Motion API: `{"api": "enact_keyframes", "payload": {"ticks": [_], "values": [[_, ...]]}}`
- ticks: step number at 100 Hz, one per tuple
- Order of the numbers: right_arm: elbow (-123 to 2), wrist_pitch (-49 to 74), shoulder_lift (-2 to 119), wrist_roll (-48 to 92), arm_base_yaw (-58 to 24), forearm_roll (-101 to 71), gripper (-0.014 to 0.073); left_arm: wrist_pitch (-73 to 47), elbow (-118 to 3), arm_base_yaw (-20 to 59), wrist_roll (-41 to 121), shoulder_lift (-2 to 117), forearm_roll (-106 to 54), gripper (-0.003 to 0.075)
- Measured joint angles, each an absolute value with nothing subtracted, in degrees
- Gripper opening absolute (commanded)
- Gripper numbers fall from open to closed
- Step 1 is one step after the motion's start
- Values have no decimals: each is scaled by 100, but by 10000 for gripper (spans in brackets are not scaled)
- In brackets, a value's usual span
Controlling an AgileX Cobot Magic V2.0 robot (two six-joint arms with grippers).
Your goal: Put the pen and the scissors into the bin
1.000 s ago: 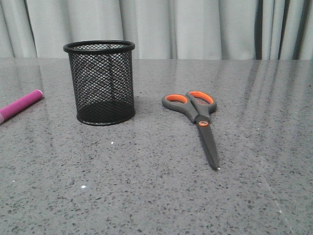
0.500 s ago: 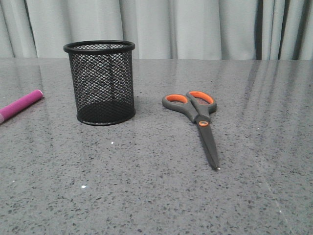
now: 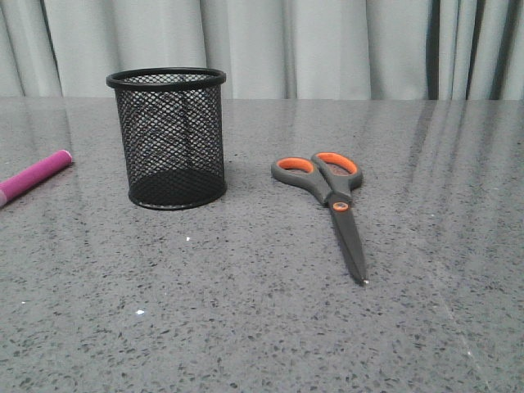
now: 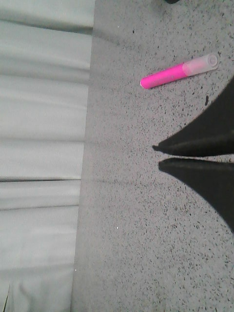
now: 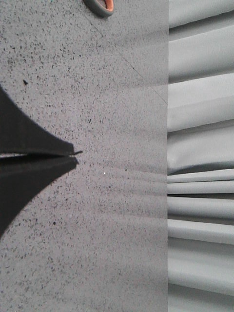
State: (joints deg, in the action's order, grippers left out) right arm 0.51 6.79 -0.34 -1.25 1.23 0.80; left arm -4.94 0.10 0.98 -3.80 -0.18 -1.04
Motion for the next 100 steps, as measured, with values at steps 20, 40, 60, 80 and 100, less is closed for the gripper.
{"api": "enact_keyframes", "payload": {"ticks": [20, 40, 60, 80, 100], "values": [[51, 527, -34, -125, 123, 80, -68, -494, 10, 98, -380, -18, -114, -21], [51, 174, -34, -125, 123, -232, -68, -494, 10, 98, -389, -18, -776, -22], [51, 0, -34, -125, 123, -1127, -68, -482, 10, 98, -400, -18, -2075, -22], [51, 0, -34, -125, 123, -2037, -68, -376, 10, 98, -400, -18, -2988, -22], [51, -30, -34, -125, 123, -2376, -68, -359, 10, 98, -412, -18, -3420, -22]]}}
